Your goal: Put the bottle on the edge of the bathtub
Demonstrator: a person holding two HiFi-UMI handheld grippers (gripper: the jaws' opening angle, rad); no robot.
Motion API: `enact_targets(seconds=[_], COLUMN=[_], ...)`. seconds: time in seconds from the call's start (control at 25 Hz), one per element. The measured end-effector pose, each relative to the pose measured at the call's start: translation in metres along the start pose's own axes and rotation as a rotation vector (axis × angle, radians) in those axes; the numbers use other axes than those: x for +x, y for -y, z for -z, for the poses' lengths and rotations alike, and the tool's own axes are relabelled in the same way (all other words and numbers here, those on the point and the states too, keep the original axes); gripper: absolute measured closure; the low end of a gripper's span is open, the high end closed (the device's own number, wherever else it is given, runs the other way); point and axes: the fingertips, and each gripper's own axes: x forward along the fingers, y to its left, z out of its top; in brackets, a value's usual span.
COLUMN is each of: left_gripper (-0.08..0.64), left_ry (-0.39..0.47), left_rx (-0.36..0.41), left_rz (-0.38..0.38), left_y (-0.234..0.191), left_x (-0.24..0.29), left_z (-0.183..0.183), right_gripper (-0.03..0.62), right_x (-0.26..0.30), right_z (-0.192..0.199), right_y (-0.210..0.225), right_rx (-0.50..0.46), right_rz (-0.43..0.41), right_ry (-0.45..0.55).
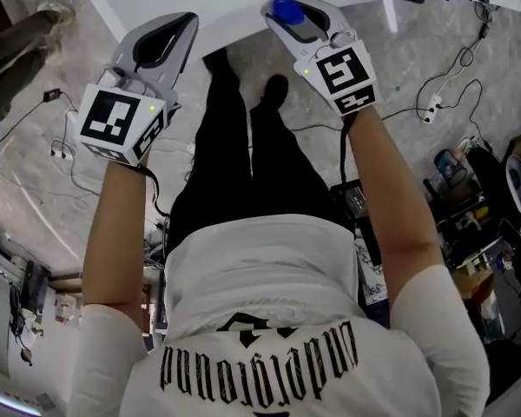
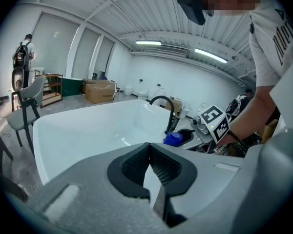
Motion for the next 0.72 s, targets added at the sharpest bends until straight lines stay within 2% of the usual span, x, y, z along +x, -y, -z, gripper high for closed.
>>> enact_targets(seconds=[0.32, 0.72], left_gripper=[0.552, 0.552], left_ry=[-0.014, -0.015], left_rx=[-0.018, -0.020], left_rz=[0.006, 0.008], left_y=[-0.001, 0.002], left_x=[0.001, 0.001], left_z=[0.009, 0.010], right_gripper=[0.437, 0.420], right_x=[0.012, 0.017], right_z=[0.027, 0.025], right_y=[0.001, -0.007], right_rx=[-0.027, -0.026], right_rz=[-0.003, -0.014], right_ry=[-0.079, -0.076])
